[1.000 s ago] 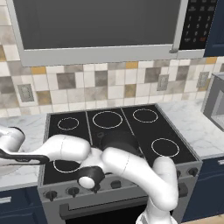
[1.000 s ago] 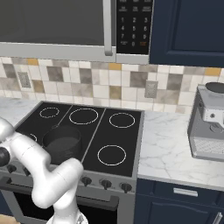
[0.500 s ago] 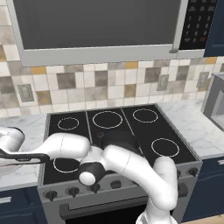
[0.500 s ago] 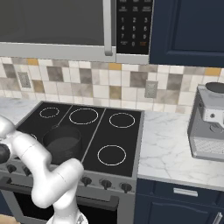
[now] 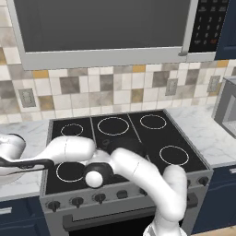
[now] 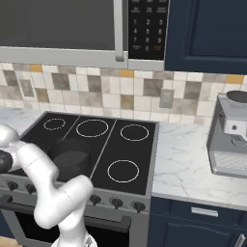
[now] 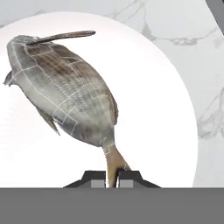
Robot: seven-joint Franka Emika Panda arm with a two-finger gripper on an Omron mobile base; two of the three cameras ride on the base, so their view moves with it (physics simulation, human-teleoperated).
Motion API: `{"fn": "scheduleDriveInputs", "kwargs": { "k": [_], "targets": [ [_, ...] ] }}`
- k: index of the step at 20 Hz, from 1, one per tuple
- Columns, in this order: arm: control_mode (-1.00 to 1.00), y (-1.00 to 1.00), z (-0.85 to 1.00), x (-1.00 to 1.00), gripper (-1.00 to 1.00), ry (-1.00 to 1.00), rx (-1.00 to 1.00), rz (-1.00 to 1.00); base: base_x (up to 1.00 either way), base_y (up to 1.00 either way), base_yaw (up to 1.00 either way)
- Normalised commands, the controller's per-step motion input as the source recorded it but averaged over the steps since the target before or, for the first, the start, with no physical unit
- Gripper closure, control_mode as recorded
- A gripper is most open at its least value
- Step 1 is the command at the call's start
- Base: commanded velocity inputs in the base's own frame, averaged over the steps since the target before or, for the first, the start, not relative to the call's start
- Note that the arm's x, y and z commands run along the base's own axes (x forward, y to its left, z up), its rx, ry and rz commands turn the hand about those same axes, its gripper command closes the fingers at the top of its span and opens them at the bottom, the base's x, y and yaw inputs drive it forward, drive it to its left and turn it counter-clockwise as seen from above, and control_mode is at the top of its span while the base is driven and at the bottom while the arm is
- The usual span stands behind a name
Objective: Retrieve the frozen meat and place it in the pot on a burner. Then turn the burner on.
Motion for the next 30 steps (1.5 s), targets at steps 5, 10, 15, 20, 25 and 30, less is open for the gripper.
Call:
{"fn": "scheduleDriveInputs", "kwargs": {
  "k": [5, 10, 15, 20, 25, 30],
  "targets": [
    [-1.00, 0.00, 0.38, -0.23, 1.00, -0.12, 0.00, 0.00, 0.00, 0.00, 0.00],
    [-1.00, -0.10, 0.74, -0.18, 1.00, -0.08, 0.00, -0.05, 0.00, 0.00, 0.00],
    [-1.00, -0.44, 0.65, -0.32, 1.00, 0.00, 0.00, -0.21, 0.00, 0.00, 0.00],
    [-1.00, -0.79, 0.62, -0.65, 1.00, 0.00, 0.00, -0.25, 0.00, 0.00, 0.00],
    [-1.00, -0.98, 0.57, -0.58, 1.00, 0.00, 0.00, -0.26, 0.00, 0.00, 0.00],
    [-1.00, -1.00, 0.24, -0.24, 1.00, 0.00, 0.00, -0.16, 0.00, 0.00, 0.00]
  ]
}}
